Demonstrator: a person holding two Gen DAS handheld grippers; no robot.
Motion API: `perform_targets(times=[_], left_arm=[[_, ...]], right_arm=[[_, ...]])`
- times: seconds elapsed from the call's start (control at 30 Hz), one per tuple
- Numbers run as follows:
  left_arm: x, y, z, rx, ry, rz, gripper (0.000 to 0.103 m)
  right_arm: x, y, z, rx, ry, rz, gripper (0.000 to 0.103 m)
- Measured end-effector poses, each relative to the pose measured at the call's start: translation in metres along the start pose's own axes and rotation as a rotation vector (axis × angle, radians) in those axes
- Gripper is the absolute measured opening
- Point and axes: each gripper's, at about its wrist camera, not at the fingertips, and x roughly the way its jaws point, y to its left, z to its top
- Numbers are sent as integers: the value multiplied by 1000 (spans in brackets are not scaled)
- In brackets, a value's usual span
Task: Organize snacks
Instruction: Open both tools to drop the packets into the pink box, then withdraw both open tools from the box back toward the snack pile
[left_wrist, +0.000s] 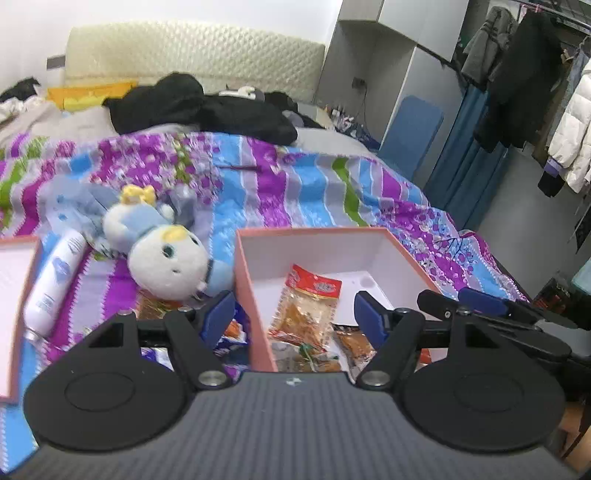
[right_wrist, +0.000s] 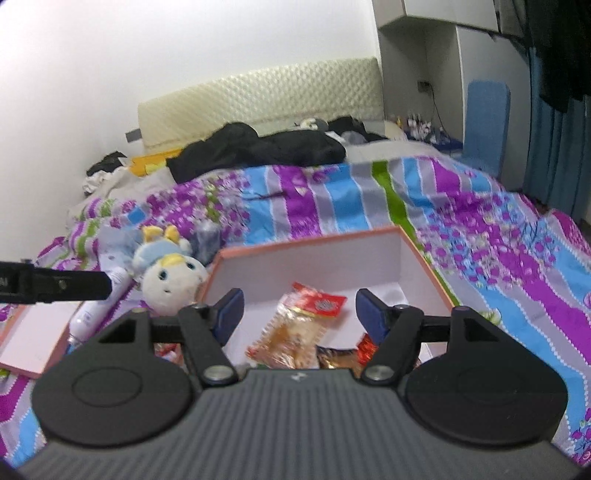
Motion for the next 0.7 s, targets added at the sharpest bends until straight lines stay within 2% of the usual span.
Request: perform_targets(times=[0.13, 0.27, 0.4, 0.5, 0.7], left_arm=[[-31, 12, 2, 45, -38, 14, 76], [-58, 27, -1, 46, -71, 13, 76], [-86, 39, -16, 55, -103, 25, 76], [-100, 47, -30, 122, -125, 88, 76], [-121, 72, -59, 112, -130, 123, 76]], right_arm=[[-17, 25, 4, -10, -34, 4, 69], [-37, 50, 1, -26, -58, 28, 69], [-56, 75, -10, -28, -76, 53, 69], [-66, 89, -22, -25, -68, 58, 69], [-80, 110, -46, -7, -39, 68, 69]])
